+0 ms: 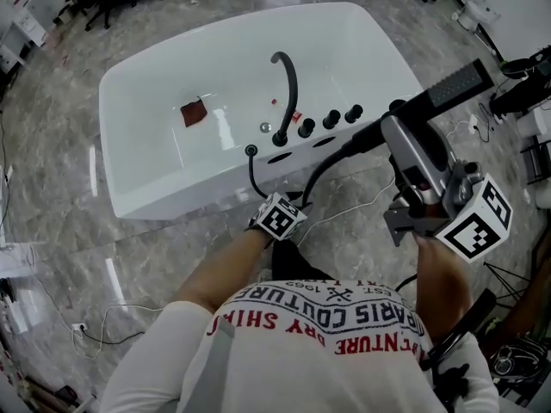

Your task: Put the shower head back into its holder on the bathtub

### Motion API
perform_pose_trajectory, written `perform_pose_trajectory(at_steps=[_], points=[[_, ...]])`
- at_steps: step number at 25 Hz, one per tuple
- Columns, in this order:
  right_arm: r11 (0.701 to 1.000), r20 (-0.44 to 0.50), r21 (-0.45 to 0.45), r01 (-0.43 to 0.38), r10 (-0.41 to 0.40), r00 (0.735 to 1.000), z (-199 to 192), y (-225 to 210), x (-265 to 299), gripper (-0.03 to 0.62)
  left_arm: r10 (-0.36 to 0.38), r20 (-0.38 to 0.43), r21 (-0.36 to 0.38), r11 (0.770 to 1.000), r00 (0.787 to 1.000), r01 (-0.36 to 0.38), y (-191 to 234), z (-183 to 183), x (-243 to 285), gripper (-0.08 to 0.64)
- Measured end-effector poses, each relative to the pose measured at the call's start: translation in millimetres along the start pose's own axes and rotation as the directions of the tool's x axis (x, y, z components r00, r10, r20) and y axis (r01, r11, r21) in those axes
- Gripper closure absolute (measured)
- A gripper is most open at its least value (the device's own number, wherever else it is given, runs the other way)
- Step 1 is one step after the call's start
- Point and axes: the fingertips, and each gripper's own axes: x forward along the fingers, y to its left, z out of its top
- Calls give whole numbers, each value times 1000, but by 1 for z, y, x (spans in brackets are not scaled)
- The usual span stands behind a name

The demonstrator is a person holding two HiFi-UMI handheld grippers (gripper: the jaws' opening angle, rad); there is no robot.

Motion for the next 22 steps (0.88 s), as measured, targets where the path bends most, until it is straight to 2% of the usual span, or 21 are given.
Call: perform_pose_trajectory(at_steps=[3,7,14,17,19,22], points=[[1000,3,5,5,-5,1000,2,-1,2,456,9,-5,-11,1000,1000,-10,4,3,1,497],[1000,-1,-16,22,-22,1000,4,-7,-2,456,1,-21,-22,1000,1000,-1,6,-2,-13,500],[997,39,57,44,-46,998,-7,-28,-23,456,44,18,-36,998,999,-44,21,-7,-63,500],[995,60,79,58,-63,996,-8,-34,-32,456,75,68,-57,996,995,-72,29,-2,-94,500],[997,62,48,58,-61,996,-5,-33,-33,456,111,118,-76,992,987,-103,36,8,-120,499],[994,48,-6,105,-104,993,-3,-38,-37,456,174,188,-87,983,967,-160,49,26,-162,499]])
